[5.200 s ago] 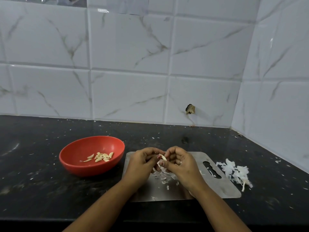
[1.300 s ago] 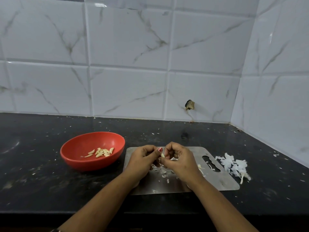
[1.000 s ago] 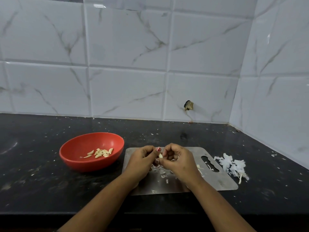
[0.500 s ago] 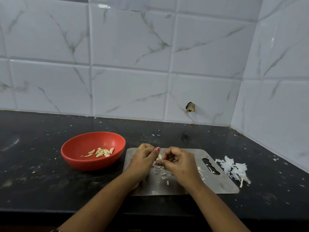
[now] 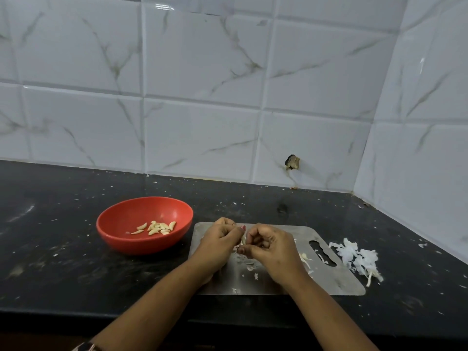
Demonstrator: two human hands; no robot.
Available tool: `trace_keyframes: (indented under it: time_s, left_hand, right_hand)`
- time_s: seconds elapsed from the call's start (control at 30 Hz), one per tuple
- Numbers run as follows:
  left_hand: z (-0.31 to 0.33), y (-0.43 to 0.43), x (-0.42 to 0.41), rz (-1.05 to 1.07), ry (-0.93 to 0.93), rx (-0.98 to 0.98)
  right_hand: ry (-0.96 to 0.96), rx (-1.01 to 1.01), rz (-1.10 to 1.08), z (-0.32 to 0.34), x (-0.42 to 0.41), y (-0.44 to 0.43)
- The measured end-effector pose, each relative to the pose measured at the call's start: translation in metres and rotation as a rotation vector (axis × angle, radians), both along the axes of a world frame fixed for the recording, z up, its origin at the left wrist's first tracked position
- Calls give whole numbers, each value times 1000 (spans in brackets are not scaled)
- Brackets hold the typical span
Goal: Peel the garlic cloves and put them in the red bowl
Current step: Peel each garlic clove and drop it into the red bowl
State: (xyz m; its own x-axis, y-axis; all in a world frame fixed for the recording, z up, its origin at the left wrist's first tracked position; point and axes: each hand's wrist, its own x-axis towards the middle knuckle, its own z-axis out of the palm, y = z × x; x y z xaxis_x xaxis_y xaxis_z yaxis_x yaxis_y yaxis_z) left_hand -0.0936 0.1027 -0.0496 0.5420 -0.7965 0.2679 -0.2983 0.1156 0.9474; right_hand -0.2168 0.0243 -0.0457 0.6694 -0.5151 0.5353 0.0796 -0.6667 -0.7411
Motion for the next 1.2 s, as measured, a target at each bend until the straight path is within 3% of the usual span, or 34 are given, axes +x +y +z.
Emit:
trace_keyframes:
  time_s: [0.17, 0.4, 0.63, 0.97, 1.2]
  left_hand:
    - [1, 0, -1, -14, 86, -20]
    - [6, 7, -7, 119, -400, -98]
    - [11, 14, -11, 50, -519, -197]
    - [-1, 6, -1, 240, -844, -60]
    - [6, 10, -10, 300, -1011, 54]
  right_hand:
    - [-21, 62, -8, -1, 1, -1]
    - [-106, 258, 58, 3, -1, 2]
    - [-179, 390, 62, 8, -3, 4]
    - [-99, 342, -12, 5, -4, 0]
    - [32, 148, -79, 0, -2, -1]
